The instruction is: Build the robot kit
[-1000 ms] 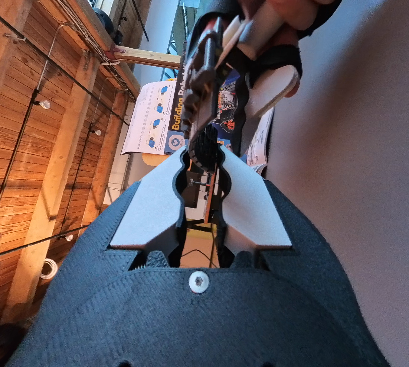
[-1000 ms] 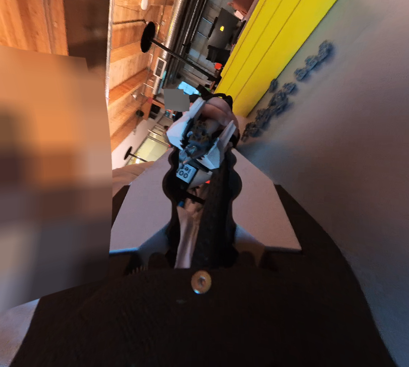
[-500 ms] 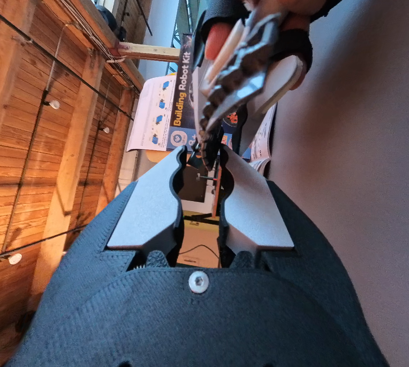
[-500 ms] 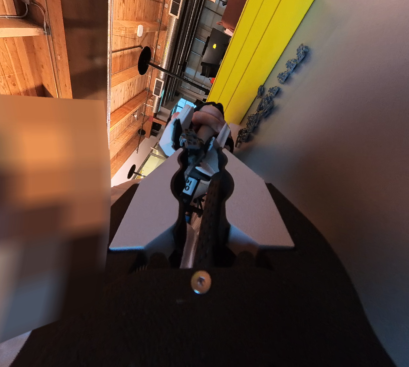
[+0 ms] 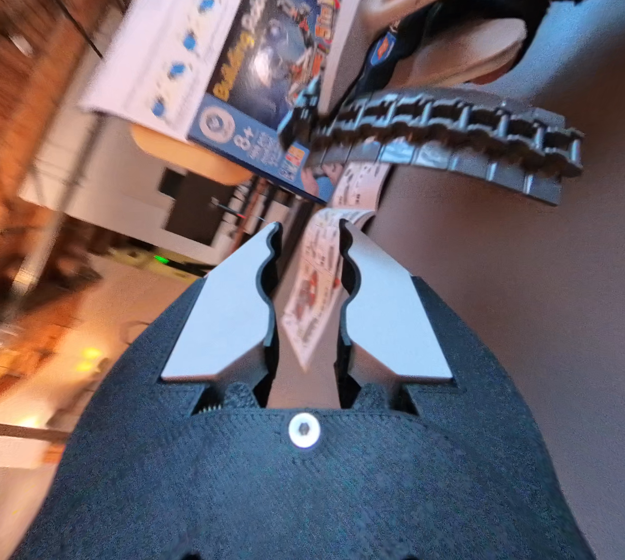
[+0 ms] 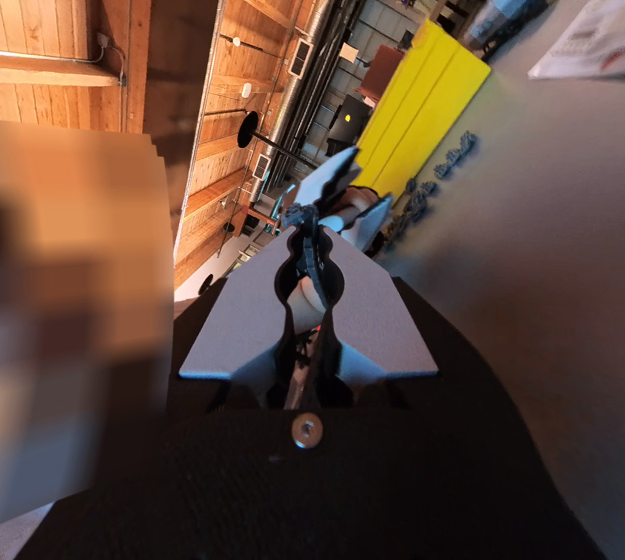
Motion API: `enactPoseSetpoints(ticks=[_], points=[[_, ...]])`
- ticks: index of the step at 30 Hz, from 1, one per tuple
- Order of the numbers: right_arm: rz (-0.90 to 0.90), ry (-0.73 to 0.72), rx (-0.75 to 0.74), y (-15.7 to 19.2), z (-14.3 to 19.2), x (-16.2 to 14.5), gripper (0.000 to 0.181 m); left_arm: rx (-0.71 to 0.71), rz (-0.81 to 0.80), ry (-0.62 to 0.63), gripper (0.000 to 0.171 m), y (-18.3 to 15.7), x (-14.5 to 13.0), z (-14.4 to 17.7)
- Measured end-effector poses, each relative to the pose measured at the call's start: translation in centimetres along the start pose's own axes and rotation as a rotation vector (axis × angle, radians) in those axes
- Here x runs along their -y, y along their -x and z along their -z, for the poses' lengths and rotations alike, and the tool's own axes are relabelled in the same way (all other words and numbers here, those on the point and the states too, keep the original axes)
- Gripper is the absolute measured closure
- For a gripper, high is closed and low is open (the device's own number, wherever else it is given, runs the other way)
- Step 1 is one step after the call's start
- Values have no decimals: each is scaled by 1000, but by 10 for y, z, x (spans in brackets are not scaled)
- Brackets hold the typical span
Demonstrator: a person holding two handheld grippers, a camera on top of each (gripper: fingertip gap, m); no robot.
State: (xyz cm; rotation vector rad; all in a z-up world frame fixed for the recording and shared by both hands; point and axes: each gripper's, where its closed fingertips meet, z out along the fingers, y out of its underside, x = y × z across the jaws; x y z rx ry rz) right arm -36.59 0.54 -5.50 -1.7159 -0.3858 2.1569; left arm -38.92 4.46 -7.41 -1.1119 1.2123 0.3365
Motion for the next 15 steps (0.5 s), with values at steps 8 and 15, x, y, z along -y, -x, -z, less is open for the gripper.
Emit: enactPoseSetpoints(ticks=[8,15], points=[[520,-80,-17,36,2,20,177,-659,1086,-275,134,-8,49,20],[646,-116,-19,43,-4,19,176,-822,1271,-353,141,-12,65,27]])
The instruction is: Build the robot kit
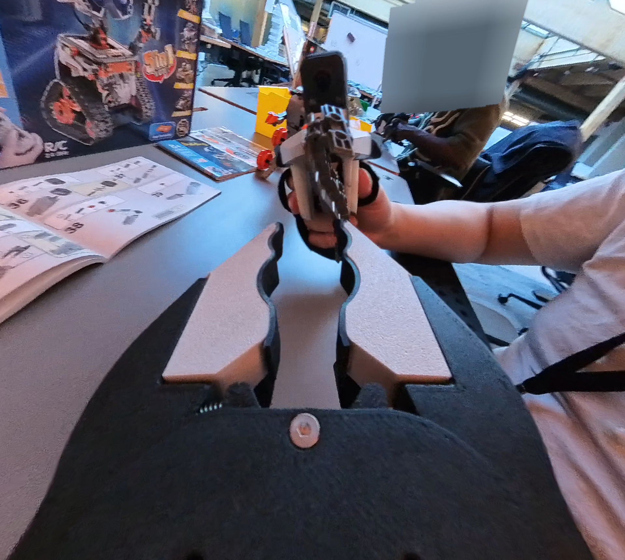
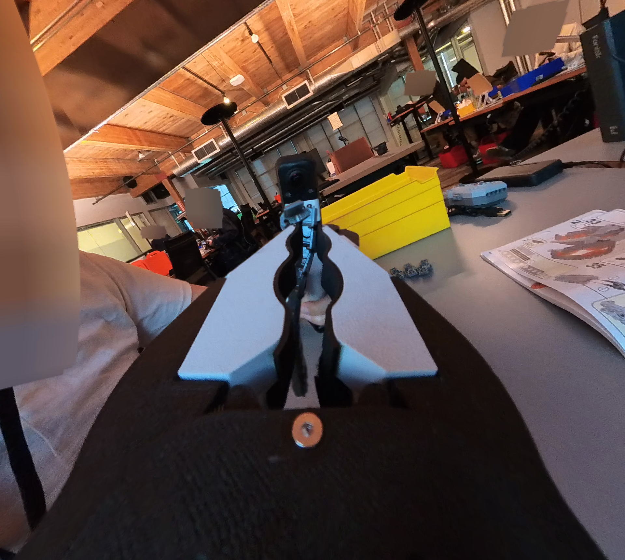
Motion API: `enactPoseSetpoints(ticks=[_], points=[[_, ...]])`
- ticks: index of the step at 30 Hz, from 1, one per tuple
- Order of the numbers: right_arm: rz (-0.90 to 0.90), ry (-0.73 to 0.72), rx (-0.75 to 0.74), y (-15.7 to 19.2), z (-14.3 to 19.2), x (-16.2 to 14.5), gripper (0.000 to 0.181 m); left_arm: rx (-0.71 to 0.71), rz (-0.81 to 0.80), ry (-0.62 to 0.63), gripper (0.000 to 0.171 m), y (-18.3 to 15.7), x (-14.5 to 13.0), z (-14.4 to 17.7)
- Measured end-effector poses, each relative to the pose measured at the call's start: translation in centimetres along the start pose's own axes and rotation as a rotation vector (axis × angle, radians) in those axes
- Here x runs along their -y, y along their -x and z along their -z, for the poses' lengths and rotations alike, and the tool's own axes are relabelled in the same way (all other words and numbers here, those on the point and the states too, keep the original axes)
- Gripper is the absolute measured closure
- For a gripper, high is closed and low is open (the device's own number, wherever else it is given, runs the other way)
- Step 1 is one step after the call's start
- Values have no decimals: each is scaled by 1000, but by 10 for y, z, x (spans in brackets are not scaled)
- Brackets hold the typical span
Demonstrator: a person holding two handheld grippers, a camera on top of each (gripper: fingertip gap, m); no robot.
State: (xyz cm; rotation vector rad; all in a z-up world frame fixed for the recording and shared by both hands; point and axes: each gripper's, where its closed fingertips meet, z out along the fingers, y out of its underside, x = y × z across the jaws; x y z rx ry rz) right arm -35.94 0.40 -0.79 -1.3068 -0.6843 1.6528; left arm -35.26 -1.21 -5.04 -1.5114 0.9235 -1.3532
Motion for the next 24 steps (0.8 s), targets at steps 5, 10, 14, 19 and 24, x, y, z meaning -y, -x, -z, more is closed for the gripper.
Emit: enactPoseSetpoints(ticks=[5,10,14,19,24], points=[[23,-15,38,5,0,1,176,-76,44,-15,145,-8,2,1],[79,16,35,6,-1,-3,176,-108,34,27,142,-7,-5,4],[162,31,10,4,0,-3,176,-106,31,4,138,-8,0,6],[221,22,12,6,-7,-8,176,-47,-28,-63,141,-6,8,1],[211,-2,3,2,-14,-14,176,-41,-52,-100,165,-2,14,10]])
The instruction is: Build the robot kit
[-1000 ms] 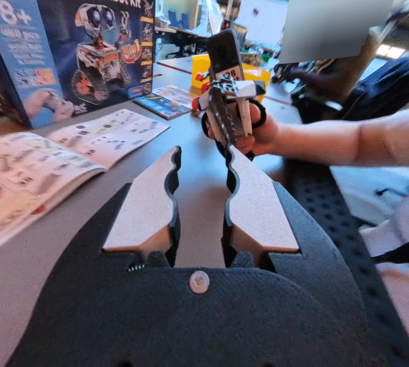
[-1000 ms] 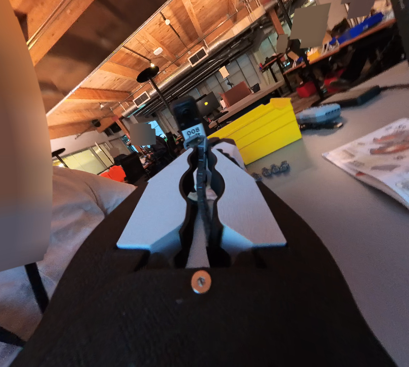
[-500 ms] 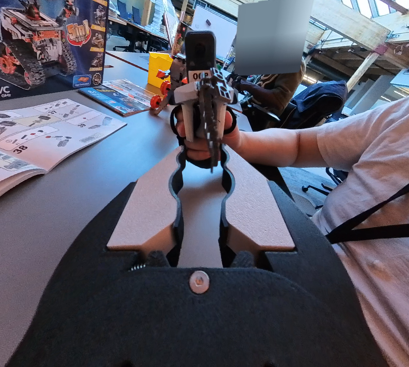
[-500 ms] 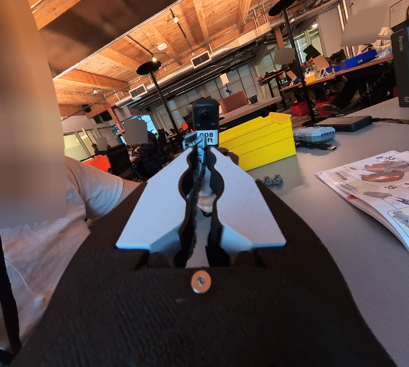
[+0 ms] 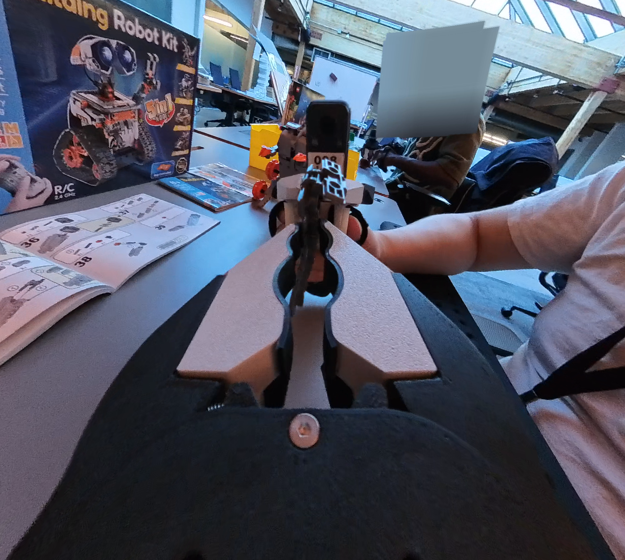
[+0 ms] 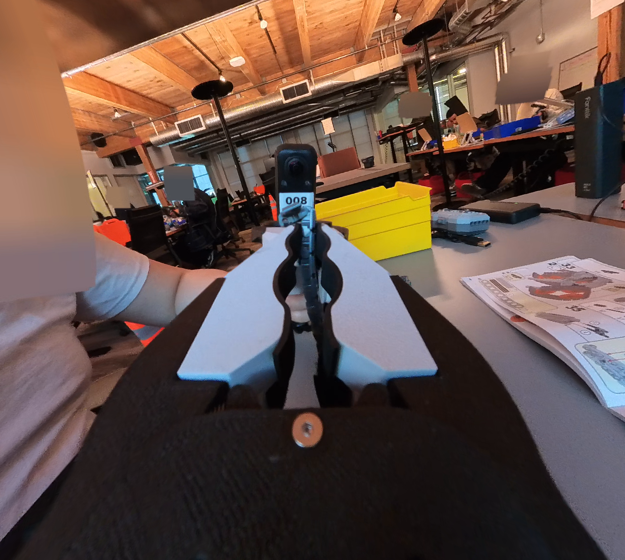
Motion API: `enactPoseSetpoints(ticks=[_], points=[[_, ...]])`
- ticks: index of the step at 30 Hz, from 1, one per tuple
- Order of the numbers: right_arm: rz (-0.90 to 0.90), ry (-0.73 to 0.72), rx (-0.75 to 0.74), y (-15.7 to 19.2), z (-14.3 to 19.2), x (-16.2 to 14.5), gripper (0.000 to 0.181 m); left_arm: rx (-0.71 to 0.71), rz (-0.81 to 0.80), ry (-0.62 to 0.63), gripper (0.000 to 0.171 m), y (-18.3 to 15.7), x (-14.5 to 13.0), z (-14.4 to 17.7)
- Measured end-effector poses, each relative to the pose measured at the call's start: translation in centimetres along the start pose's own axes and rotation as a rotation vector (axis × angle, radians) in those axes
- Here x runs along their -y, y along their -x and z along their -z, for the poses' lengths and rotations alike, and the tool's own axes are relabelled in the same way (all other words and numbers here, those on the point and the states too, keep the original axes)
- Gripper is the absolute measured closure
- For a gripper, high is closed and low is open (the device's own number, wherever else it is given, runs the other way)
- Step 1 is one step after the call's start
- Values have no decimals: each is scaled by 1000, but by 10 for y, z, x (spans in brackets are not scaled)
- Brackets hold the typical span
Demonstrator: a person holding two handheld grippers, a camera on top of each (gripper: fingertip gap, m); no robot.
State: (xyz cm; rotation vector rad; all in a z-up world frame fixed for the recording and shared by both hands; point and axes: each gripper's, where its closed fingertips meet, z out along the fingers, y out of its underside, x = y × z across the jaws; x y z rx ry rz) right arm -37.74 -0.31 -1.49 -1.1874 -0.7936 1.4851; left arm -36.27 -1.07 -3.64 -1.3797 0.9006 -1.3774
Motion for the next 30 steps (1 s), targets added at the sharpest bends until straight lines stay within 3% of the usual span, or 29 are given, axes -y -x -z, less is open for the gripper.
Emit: enactPoseSetpoints(ticks=[2,4,6,8,10,12,13,17,22,25,30], points=[[7,33,-13,-4,1,-4,174,23,-14,9,166,3,1,3],[47,86,-45,-10,4,-8,157,56,-58,-6,166,7,6,8],[113,142,-27,-6,7,-12,162,93,-122,32,166,10,5,12],[225,243,-34,-5,8,-19,154,125,-172,82,166,14,0,13],[330,304,-90,-10,8,-22,159,128,-142,88,166,15,-3,11],[336,358,-179,-27,12,-31,168,186,-125,144,166,29,-14,10],[316,413,-192,-33,16,-40,162,227,-126,186,166,38,-21,11],[352,543,-225,-40,33,-52,159,301,6,244,166,61,-36,20],[478,641,-232,-42,43,-64,153,206,261,203,166,61,-35,23],[370,601,-207,-41,34,-68,146,153,286,203,166,56,-33,25],[-189,365,-130,-39,12,-48,139,107,228,276,166,44,-39,22]])
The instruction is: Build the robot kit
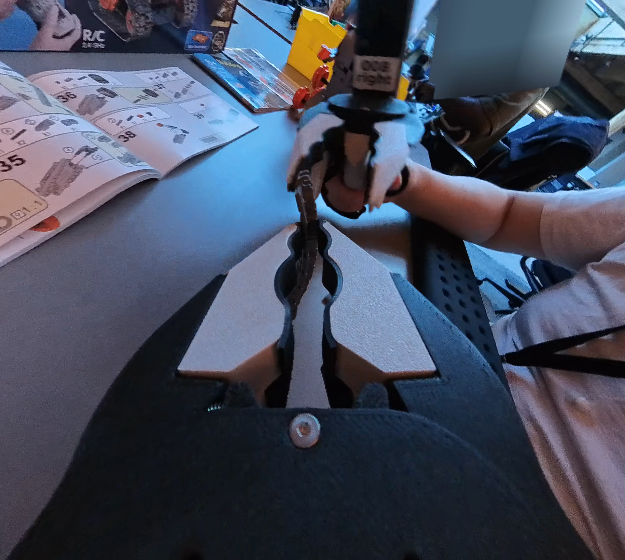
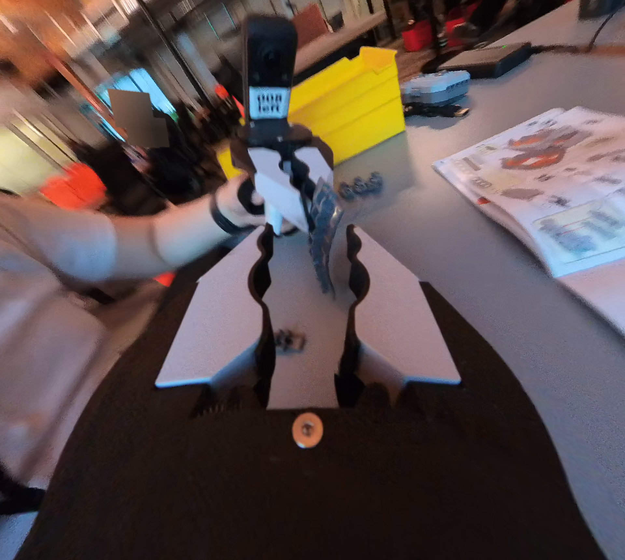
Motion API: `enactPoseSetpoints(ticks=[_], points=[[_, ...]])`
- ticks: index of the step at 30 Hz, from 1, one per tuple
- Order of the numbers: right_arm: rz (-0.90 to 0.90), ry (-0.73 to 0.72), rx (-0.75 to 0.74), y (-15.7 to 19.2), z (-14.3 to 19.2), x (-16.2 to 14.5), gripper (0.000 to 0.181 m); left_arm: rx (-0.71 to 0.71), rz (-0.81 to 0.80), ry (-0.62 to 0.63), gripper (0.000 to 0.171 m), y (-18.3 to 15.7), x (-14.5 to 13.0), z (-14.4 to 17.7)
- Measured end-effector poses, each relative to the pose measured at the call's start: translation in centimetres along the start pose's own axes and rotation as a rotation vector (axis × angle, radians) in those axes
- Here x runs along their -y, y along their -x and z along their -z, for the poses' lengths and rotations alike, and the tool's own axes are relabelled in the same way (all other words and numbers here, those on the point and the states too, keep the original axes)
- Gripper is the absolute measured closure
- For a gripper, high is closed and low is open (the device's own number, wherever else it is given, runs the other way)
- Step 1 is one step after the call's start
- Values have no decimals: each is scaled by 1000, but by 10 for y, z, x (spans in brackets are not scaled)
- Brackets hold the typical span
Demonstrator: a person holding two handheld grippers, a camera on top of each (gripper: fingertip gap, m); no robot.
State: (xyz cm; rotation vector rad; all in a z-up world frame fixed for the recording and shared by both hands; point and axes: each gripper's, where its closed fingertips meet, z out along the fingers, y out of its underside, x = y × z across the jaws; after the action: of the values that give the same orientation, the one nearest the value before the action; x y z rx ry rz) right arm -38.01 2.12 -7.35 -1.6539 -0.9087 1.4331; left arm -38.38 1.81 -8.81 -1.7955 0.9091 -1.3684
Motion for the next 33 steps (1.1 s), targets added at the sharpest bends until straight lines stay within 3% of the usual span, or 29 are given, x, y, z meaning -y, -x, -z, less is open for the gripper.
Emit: enactPoseSetpoints(ticks=[4,11,12,13,14,16,20,22,24,26,28,30,32,33], points=[[-153,-60,70,-4,12,10,158,-42,-23,56,166,-9,-9,-5],[-146,126,152,7,8,-12,159,-115,19,120,166,-18,-21,-10],[-144,146,164,10,6,-15,162,-123,20,127,166,-18,-22,-10],[-151,171,177,12,4,-19,176,-130,18,138,166,-19,-24,-10],[-166,187,180,13,3,-22,176,-131,11,148,166,-19,-26,-10],[-177,181,176,12,4,-19,177,-140,1,115,165,-20,-22,-10],[-259,103,181,13,2,-8,177,-216,88,-3,144,-23,-3,-5],[-276,111,168,13,-4,-14,177,-228,138,-49,147,-20,3,-3],[-263,103,157,13,-9,-16,177,-220,165,-61,165,-15,4,-1],[-236,87,141,12,-9,-15,175,-217,182,-45,166,-12,4,2],[-49,115,135,16,-1,-17,162,-189,203,-49,166,-5,6,7],[416,285,125,25,13,-45,163,-197,240,-52,166,-2,8,14],[878,492,20,18,23,-73,161,-217,290,-27,166,-1,5,17],[1033,568,2,18,25,-83,160,-223,305,-16,166,0,3,17]])
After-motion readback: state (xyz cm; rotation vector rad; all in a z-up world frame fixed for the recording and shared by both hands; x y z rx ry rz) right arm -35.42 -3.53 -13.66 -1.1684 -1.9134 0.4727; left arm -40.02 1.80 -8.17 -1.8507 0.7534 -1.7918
